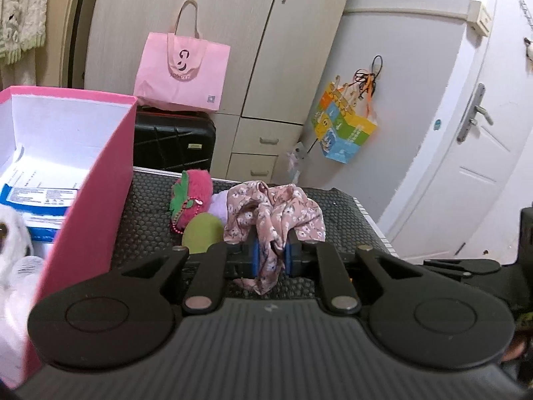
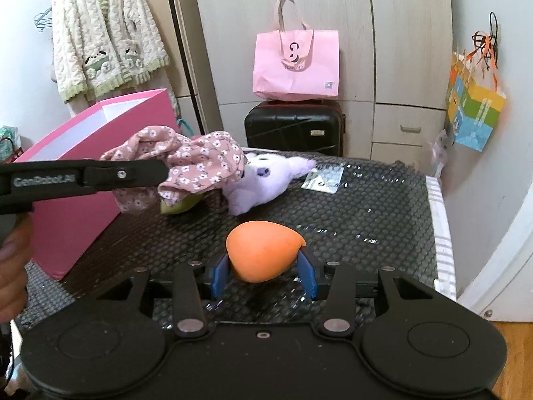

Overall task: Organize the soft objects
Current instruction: 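Lift the scrunchie and orange sponge with both grippers over the pink box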

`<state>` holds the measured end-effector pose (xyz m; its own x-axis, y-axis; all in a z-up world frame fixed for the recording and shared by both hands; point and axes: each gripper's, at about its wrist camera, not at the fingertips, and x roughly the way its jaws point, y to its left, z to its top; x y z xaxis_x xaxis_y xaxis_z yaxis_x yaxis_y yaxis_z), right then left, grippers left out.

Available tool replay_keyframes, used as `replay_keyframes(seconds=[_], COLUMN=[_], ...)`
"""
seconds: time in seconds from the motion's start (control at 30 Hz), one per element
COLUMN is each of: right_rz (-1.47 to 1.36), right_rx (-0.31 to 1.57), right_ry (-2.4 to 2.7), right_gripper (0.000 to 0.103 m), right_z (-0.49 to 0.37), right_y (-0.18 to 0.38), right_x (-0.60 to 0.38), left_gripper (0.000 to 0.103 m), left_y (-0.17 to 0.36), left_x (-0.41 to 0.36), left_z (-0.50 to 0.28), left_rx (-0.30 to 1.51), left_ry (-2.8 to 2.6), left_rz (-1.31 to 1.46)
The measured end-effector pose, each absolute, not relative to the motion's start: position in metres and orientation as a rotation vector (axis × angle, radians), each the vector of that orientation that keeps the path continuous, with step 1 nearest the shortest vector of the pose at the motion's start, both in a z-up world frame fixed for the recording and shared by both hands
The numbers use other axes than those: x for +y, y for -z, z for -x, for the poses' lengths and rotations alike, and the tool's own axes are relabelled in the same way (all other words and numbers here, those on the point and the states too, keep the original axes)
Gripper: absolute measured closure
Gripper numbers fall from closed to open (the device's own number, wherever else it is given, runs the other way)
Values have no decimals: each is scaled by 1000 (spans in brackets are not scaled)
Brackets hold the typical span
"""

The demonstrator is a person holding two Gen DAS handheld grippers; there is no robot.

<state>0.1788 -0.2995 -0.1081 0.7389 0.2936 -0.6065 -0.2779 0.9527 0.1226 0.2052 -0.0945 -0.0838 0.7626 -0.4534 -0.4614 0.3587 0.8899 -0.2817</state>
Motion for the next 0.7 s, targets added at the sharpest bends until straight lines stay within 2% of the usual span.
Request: replay_keyframes(seconds=[0.7], right_rz=[5], right_rx=[691], right_ry=[-376], right_gripper=[54], right_z=[-103], right_y=[82], right_x=[-271], left_gripper=[90], left_y=[53], left_x=[-68], left_z=[-126], left_rx=[491], left_ry=[510], left_rz=[70])
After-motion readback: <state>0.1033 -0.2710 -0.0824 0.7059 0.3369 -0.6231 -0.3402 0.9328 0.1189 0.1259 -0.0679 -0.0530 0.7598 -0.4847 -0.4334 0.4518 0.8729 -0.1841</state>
